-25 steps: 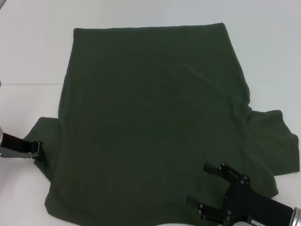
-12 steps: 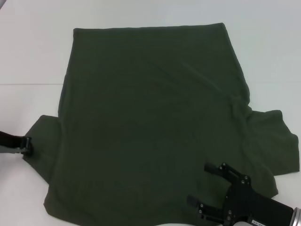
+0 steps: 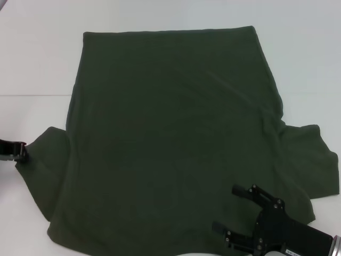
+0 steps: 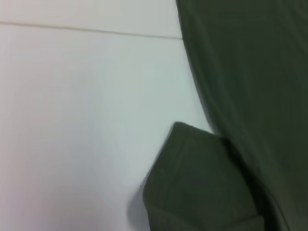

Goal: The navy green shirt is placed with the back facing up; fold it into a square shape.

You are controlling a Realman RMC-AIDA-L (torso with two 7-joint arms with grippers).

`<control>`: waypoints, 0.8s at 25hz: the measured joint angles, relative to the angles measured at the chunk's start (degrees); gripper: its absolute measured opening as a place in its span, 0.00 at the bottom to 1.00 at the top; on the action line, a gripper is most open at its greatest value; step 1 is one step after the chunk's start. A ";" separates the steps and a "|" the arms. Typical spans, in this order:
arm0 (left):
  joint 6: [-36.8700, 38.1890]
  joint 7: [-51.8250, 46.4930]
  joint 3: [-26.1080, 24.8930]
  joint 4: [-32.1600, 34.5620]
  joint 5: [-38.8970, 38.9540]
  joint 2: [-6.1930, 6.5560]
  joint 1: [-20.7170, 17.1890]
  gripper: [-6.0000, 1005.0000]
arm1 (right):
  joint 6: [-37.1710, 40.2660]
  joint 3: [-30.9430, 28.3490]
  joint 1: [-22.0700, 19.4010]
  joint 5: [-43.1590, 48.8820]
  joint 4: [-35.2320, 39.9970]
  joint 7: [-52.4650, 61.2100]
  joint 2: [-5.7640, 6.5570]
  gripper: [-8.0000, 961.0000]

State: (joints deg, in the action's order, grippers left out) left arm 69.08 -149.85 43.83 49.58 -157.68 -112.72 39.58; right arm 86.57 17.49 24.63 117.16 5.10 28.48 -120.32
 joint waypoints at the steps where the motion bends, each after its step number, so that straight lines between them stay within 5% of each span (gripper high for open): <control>1: -0.02 0.00 0.01 0.15 0.00 0.12 0.07 0.05 | 0.01 0.00 0.02 0.00 0.00 0.00 0.00 0.98; 20: 1.44 -0.57 -0.68 4.71 0.01 0.40 0.20 0.05 | 0.19 0.00 0.25 0.00 0.00 0.00 0.00 0.98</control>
State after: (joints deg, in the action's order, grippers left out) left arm 70.52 -150.42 43.16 54.30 -157.67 -112.32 39.78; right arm 86.76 17.49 24.88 117.16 5.10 28.48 -120.32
